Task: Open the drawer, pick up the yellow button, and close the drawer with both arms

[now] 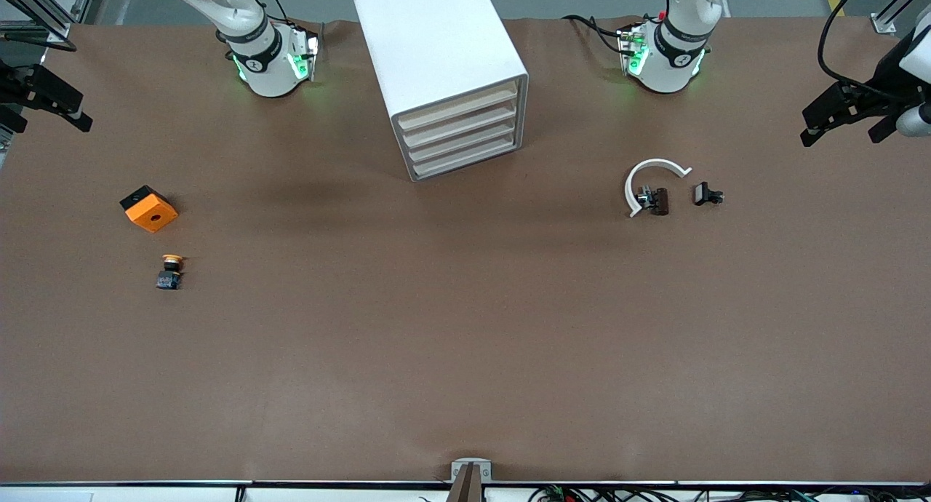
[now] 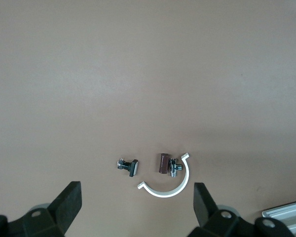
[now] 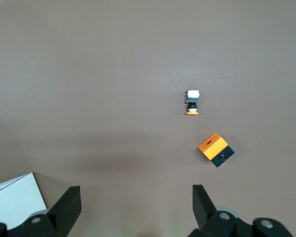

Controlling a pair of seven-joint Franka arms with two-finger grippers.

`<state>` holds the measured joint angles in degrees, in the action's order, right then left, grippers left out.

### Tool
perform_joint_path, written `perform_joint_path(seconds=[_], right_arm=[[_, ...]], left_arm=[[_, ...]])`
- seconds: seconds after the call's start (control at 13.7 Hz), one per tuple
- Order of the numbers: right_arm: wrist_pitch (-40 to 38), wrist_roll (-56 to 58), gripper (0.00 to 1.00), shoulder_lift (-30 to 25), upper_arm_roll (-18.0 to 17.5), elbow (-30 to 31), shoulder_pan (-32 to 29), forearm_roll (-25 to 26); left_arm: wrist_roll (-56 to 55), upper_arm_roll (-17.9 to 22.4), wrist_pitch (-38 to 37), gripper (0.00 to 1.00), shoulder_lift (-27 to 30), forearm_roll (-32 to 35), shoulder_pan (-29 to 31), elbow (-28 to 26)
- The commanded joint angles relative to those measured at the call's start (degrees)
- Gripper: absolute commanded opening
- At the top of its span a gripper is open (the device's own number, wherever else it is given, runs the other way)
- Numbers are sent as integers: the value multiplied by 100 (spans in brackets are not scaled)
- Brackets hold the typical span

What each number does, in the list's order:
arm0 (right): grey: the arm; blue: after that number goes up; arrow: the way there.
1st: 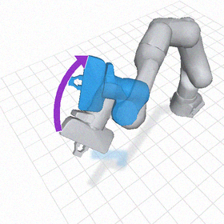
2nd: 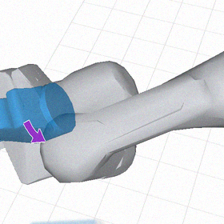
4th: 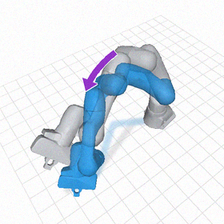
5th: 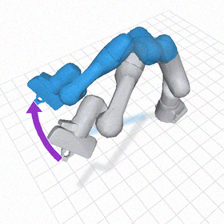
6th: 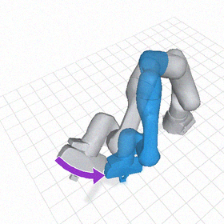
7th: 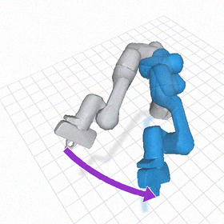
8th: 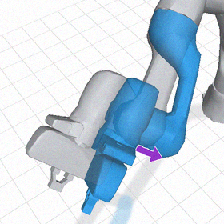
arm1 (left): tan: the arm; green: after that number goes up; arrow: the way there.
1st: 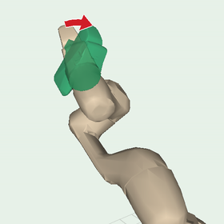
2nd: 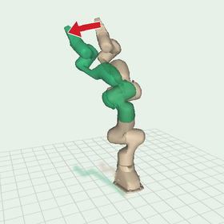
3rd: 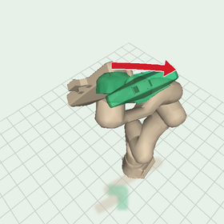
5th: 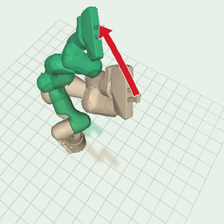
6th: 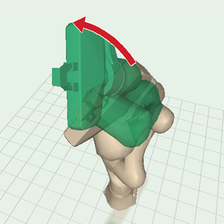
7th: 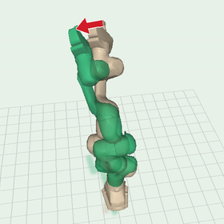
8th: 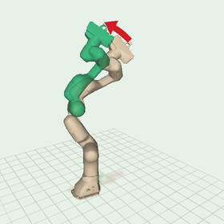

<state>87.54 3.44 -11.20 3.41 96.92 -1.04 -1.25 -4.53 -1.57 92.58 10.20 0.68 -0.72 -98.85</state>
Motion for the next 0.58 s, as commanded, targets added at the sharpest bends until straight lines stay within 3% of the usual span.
perform_joint_path(seconds=[0.0,0.51], right_arm=[[-17,16,100,48,-34,-86,-54,-42],[-9,16,100,48,-34,-86,-54,-42]], left_arm=[[-30,-1,-240,100,-10,-94,-7,121],[-57,-1,-329,100,-27,-103,2,129]])
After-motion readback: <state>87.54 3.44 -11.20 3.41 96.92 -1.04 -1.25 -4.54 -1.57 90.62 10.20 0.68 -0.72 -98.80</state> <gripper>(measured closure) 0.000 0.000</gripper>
